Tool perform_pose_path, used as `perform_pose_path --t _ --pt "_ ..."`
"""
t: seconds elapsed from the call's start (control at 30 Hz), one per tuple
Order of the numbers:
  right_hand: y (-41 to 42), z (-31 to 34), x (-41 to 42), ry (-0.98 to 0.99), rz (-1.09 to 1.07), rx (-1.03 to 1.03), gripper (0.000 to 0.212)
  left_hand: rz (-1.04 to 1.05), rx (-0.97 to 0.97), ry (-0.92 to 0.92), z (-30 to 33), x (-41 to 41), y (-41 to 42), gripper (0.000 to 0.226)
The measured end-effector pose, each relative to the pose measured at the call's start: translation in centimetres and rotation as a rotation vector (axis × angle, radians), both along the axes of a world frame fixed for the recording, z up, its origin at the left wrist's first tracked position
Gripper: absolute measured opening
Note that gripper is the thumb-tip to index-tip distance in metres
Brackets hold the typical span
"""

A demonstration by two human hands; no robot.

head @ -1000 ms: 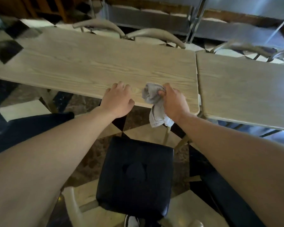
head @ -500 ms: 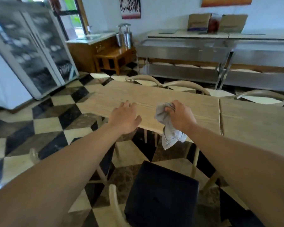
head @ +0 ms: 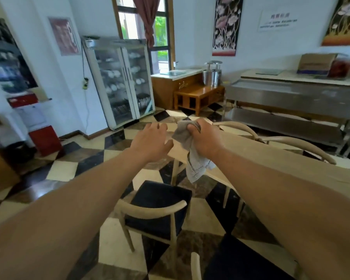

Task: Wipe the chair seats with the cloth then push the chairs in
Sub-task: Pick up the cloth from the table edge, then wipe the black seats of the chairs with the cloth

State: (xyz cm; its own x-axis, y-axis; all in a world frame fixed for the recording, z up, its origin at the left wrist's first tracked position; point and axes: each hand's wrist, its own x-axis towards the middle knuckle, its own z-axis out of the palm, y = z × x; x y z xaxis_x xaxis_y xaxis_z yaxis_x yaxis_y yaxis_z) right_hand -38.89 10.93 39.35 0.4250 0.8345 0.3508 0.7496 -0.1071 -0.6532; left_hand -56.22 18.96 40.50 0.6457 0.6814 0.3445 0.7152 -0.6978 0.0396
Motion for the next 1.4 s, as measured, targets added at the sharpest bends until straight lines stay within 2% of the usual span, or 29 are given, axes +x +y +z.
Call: perform_pose_path --t 0.13,0.3,0.5,0.8,1.0,1.17,1.4 --pt "7.1 -1.5 -3.6 -0.059 0.023 -0.048 0.031 0.078 -0.021 -0.021 -0.8 -5.0 7.1 0.054" --pt "14.3 -5.7 -6.5 -0.112 0.015 -0.156 0.030 0.082 -0.174 -0.040 -4.8 -8.0 14.3 0.055" --pt "19.6 -12.4 -6.6 0.035 -0.063 -0.278 0.033 0.033 -0.274 0.034 -12.8 -8.1 20.3 0.050" --pt "27.8 -26.3 -1.3 0.099 -0.133 -0.495 0.033 -0.011 -0.398 0.132 -26.5 -4.3 32.0 0.046" --pt "34.1 -39.2 4.8 0.222 -0.240 -0.689 0.037 -0.027 -0.554 0.286 -37.1 1.3 40.2 0.043" --pt "35.7 -48.6 8.0 0.380 -0.353 -0.797 0.040 -0.051 -0.576 0.381 -44.2 4.7 44.0 0.047" --pt "36.6 -56.7 10.1 0.382 -0.520 -0.899 0.039 -0.096 -0.746 0.397 -52.9 7.7 47.8 0.047"
